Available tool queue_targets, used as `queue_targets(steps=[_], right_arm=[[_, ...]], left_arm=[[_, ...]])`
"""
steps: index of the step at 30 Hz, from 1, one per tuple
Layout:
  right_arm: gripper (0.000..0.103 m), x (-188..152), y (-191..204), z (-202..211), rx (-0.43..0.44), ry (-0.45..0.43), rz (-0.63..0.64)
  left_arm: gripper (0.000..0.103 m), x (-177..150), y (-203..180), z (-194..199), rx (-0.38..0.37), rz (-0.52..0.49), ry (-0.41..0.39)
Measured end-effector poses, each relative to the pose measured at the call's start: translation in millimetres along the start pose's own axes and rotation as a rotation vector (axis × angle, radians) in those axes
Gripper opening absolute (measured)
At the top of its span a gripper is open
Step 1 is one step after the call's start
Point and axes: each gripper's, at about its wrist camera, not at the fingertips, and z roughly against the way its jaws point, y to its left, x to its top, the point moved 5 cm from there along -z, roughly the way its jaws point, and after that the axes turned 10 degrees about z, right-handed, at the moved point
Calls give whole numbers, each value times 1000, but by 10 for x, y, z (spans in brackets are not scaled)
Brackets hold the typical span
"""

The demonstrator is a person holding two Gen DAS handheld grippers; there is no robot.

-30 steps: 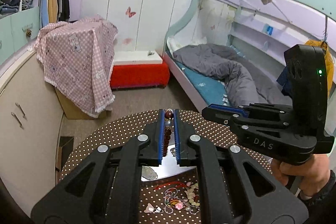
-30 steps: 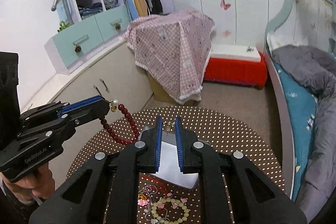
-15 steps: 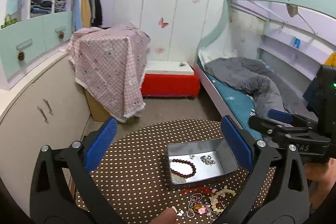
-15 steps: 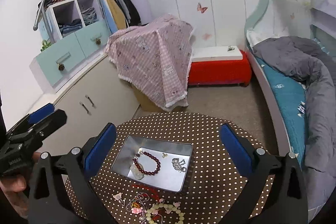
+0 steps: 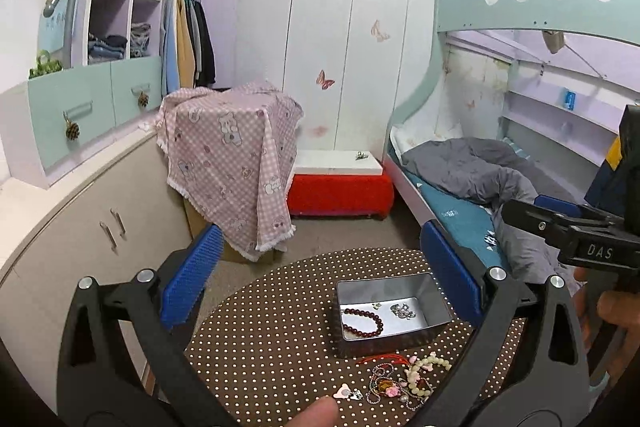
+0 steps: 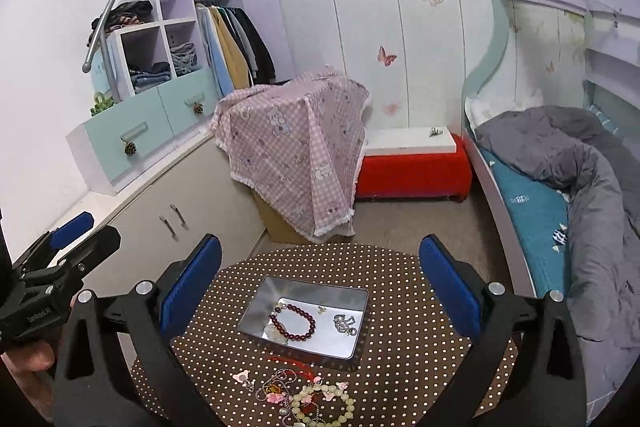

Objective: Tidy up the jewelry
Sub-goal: 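Move both tools back toward the remaining jewelry pile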

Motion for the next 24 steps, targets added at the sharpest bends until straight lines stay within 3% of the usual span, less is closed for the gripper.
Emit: queue_targets(steps=[11,24], right_arm=[[95,28,90,356,-24,-59,15],[95,-361,34,460,-29,-24,-12]], left_arm=[[97,-11,11,322,7,-17,-43],[97,-414,205,465,37,-13,-25]])
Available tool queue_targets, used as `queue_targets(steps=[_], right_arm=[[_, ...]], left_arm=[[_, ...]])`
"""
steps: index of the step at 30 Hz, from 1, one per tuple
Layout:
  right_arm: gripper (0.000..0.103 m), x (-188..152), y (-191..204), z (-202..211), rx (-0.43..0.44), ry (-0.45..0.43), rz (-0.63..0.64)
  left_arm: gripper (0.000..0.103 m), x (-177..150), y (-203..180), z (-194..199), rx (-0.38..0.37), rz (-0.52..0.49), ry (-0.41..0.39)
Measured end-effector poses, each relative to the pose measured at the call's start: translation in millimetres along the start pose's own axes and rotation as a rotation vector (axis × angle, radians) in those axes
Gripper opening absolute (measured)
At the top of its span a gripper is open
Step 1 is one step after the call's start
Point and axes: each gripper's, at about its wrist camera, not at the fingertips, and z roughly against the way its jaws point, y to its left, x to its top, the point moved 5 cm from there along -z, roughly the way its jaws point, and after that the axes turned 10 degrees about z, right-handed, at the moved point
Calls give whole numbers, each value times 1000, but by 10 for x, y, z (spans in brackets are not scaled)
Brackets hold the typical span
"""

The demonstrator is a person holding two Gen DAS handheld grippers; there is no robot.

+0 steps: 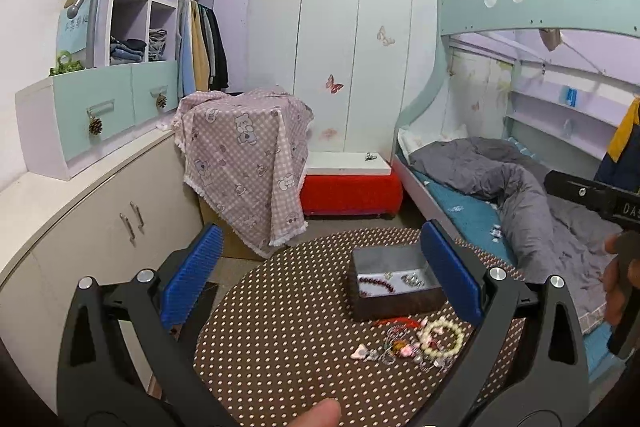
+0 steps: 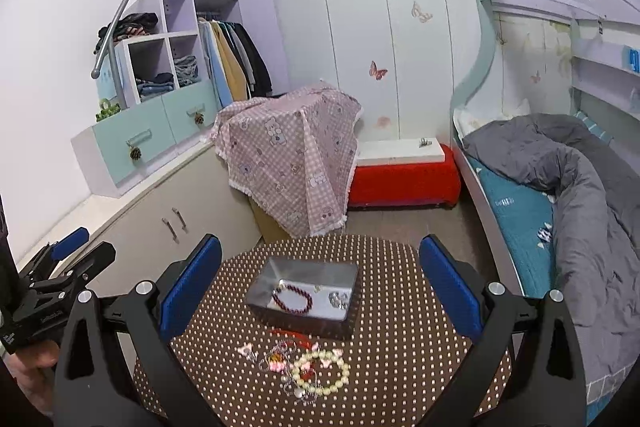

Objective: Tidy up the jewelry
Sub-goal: 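Move both tools back toward the remaining jewelry pile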

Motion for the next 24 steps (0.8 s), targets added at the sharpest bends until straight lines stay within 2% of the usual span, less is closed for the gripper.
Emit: queue_targets(steps=[4,10,19,24], right_arm=[[95,-224,-32,-32,6,41,-11],[95,-578,-80,-159,8,121,-42],[95,-953,-91,-393,8,219,-51],[95,-1118,-107,-515,19,266,-60]], left_arm=[[97,-183,53,-73,13,-17,40],[97,-589,134,-292,21,-18,147],[97,-1237,23,-741,14,-75,321],[97,-1486,-19,-976,18,-107,399]])
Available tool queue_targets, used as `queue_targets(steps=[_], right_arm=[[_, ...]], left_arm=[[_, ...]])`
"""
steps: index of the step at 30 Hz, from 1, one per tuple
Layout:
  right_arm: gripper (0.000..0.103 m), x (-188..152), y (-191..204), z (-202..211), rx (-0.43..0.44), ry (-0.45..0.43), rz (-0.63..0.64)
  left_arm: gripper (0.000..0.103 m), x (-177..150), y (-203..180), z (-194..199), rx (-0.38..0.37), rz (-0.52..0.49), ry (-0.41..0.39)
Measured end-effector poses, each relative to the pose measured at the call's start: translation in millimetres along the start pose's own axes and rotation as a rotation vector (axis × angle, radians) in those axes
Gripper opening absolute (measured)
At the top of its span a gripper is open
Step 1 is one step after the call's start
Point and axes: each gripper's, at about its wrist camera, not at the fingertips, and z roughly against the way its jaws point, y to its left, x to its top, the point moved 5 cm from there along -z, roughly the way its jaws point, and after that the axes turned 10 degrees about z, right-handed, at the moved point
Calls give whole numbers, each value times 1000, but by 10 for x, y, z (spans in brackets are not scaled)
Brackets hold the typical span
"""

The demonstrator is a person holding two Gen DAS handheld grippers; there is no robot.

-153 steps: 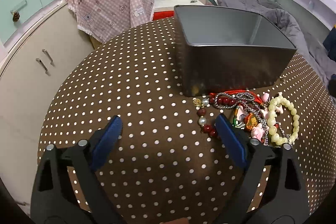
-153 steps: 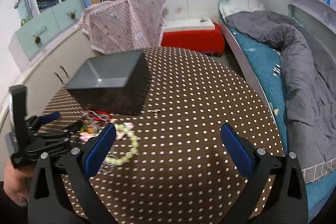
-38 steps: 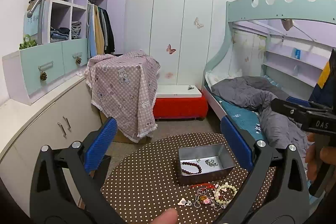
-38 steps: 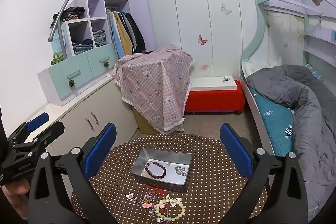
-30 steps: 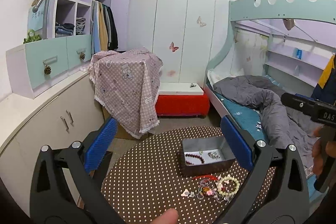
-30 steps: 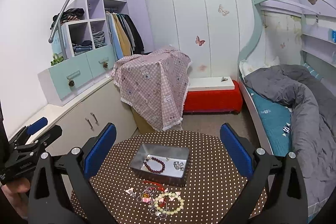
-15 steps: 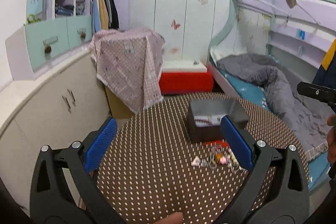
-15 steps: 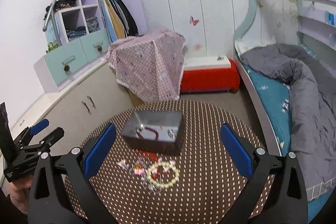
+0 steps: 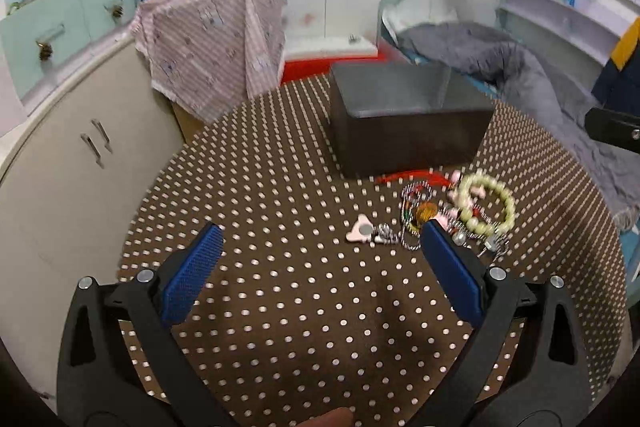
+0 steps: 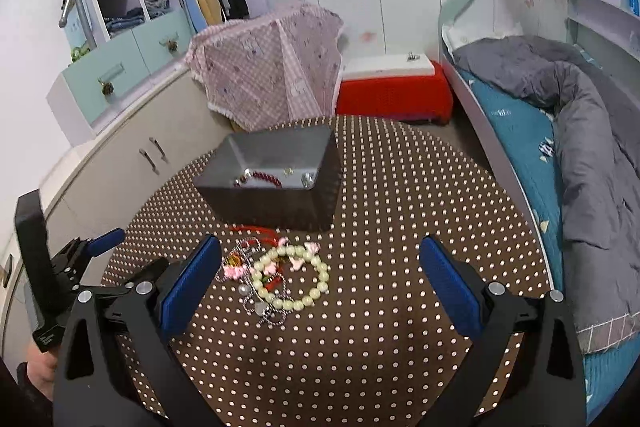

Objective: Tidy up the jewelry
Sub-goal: 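Move both tools back toward the remaining jewelry pile, then grasp the white charm with the left tool while the right tool grasps the cream bead bracelet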

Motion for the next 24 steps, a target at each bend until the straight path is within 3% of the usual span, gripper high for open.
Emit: queue_targets(steps=[8,11,17,20,24], right_arm=[[95,-145,-48,-216,9,62,-2],[95,-179,-74,-281,12,83,0],[92,-249,-119,-414,16,117,4],[81,-281,-101,-505,20,145,21],[68,-308,-32,-658,24,183,64]], left_arm=[[94,-47,-44,-384,19,-37,96],[76,-73,-47,-482,-8,-29,147],[37,-50,-130,-443,-80,-54,144],[27,-47,-169,-439,-102,-52,146],[26,-55,-169,-425,-125,-30,147]])
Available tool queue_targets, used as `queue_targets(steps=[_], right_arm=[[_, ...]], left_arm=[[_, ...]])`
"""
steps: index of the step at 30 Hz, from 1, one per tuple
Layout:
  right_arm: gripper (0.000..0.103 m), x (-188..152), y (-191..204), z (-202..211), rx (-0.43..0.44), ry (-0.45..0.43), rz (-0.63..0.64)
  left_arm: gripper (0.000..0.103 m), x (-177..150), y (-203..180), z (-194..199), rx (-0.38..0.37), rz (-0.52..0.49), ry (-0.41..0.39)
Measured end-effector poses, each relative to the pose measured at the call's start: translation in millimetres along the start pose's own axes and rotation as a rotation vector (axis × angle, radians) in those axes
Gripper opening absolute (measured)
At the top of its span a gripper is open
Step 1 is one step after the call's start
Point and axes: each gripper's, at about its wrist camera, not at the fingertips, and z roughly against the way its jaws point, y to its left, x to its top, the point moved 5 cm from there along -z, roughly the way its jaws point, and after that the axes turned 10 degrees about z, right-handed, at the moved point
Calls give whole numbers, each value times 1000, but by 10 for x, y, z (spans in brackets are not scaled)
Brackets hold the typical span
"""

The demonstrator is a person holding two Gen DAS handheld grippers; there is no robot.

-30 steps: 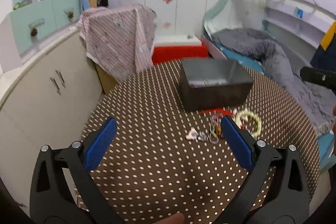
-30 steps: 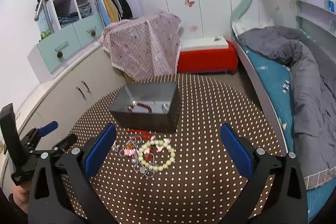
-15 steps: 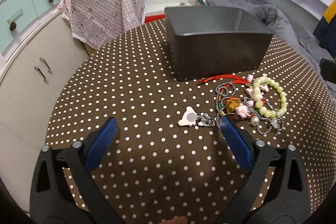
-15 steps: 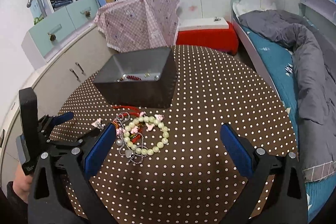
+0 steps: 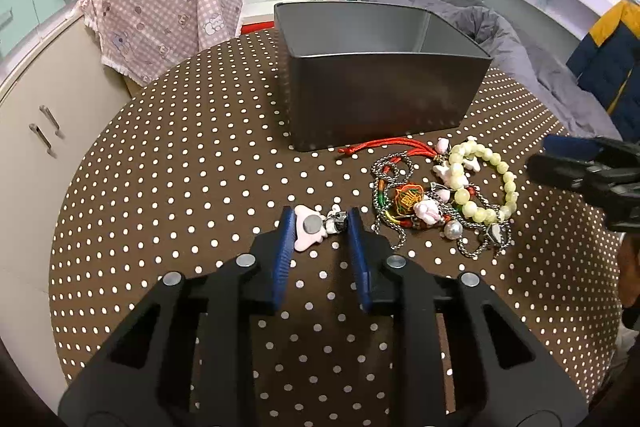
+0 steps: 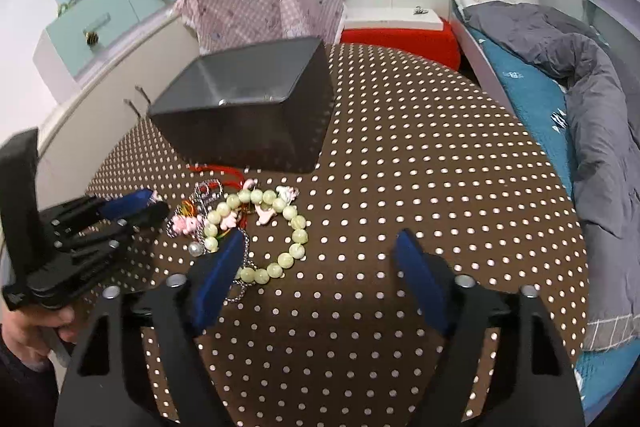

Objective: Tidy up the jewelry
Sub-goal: 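Grasp the white charm with the left tool while the right tool grasps the cream bead bracelet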

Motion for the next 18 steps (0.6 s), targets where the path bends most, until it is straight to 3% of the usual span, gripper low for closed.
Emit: queue_targets(steps=[3,5,7,18], right_arm=[[52,24,81,-139,-2,26,54],[25,8,142,-224,-47,39,115],[8,0,198,-202,-26,40,135],[8,276,215,521,-9,-125,149]], left_arm=[[25,-23,16,26,-6,10,-4],[25,-29,31,47,-9,21,-8],[25,-39,52,74,-11,29,-12],[25,59,88,311,-37,52,-64]])
